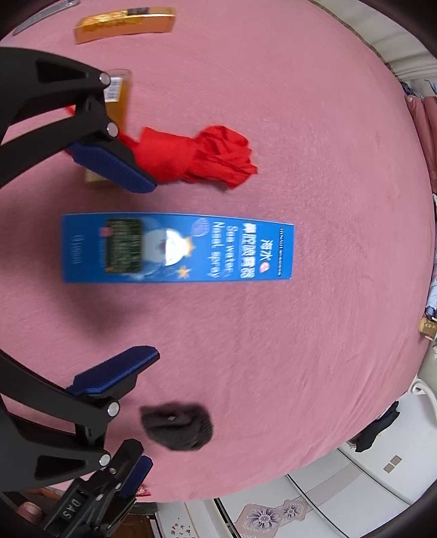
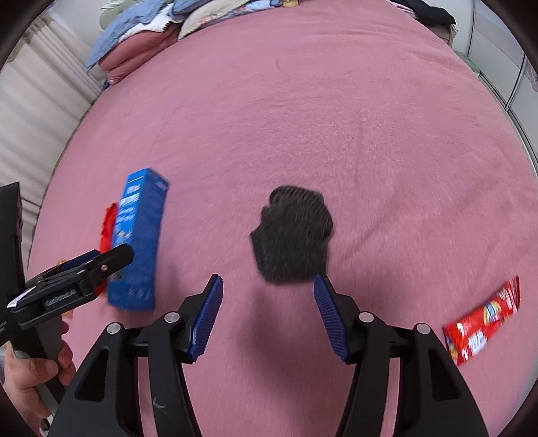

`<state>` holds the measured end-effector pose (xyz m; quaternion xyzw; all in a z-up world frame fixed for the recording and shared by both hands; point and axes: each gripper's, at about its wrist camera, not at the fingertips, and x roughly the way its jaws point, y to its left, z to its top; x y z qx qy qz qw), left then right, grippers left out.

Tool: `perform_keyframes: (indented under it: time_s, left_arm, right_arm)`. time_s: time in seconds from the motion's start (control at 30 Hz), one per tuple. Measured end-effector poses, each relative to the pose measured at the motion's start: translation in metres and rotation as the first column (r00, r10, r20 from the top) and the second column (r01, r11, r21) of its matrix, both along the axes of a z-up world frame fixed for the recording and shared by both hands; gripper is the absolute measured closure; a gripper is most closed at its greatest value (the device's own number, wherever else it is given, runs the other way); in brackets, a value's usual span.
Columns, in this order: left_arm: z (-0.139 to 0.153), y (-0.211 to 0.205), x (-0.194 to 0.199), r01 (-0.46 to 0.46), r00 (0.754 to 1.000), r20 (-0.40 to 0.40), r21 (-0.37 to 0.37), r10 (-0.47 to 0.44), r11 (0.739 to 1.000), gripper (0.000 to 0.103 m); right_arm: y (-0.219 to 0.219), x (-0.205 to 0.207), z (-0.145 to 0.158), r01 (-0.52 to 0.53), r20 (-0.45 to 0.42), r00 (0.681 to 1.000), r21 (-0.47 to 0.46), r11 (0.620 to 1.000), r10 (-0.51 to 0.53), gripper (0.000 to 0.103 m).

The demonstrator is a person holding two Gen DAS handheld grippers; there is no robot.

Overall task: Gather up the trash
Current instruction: 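Grasp the blue nasal spray box with the left tool while the right tool grasps the dark grey sock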

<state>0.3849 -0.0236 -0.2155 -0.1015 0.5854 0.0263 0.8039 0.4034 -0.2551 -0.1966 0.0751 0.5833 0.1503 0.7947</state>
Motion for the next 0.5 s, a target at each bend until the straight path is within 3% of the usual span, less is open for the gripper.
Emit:
perform_keyframes:
  time_s: [0.43, 0.5]
  left_arm:
    - [-0.032, -0.01, 0.028, 0.037, 0.998, -0.055, -0.016, -0.038, 0.999, 0.013]
    - [-0.04, -0.007, 0.031, 0.018, 0.997, -0.079, -0.038, -0.021, 0.999, 0.018]
  right_arm:
    - [0.002, 0.036, -0.034, 0.041, -0.048, 0.998, -0.022, 0.999, -0.042, 0.046]
    - [0.001, 0.037, -0.036, 0.046, -0.048, 0.998, -0.036, 0.998, -0.048, 0.054]
